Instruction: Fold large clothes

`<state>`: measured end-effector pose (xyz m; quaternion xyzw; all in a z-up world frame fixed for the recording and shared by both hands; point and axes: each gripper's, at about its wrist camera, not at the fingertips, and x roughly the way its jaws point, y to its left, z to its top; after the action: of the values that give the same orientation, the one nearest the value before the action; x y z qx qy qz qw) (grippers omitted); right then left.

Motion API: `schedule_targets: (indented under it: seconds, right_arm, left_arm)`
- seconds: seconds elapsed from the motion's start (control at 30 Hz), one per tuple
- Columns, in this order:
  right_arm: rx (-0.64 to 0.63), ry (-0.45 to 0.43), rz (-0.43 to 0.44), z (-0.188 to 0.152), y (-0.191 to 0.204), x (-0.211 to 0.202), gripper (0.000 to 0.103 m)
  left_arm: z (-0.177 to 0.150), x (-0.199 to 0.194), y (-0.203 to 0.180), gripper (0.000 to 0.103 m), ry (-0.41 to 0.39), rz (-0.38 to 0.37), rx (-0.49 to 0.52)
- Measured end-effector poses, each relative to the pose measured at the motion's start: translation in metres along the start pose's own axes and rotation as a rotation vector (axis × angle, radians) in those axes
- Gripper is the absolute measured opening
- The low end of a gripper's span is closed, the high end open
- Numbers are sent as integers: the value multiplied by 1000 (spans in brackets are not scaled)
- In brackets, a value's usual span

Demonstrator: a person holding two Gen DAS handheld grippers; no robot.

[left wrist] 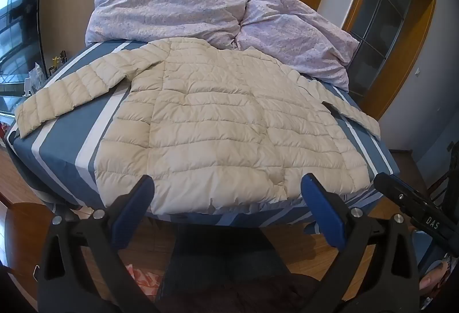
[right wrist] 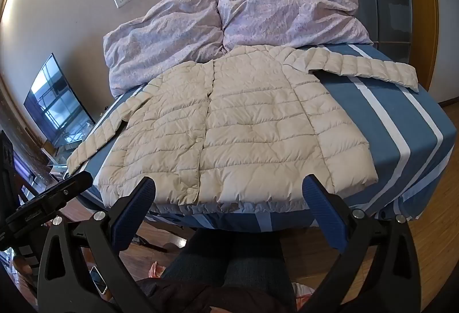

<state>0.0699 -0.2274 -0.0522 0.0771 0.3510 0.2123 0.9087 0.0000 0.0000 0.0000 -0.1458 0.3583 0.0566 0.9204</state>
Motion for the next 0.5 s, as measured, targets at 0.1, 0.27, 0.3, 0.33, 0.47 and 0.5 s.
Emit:
schedule_targets:
  seconds: [0.1,0.27,0.3,0.33,0.47,0.5]
  right_arm:
    - [0,0,0,0,0,0,102]
    - [0,-1,-3,0,0,0,102]
    - [-2,1,-3,0,0,1,102]
    - [-2,1,-2,0,0,1,102]
    - [-1,0,-1,0,0,1,102]
    - [-1,0,-2,0,0,1,102]
  left_arm:
    - [0,0,0,101,-1,-2,-1]
    - [0,0,0,101,0,-3,-2]
    - [0,0,0,101,0,-3,-1]
    - [0,0,0,101,0,-3,-1]
    - [0,0,0,101,-2,-3,-2]
    - [0,0,0,101,-2,-2,-2]
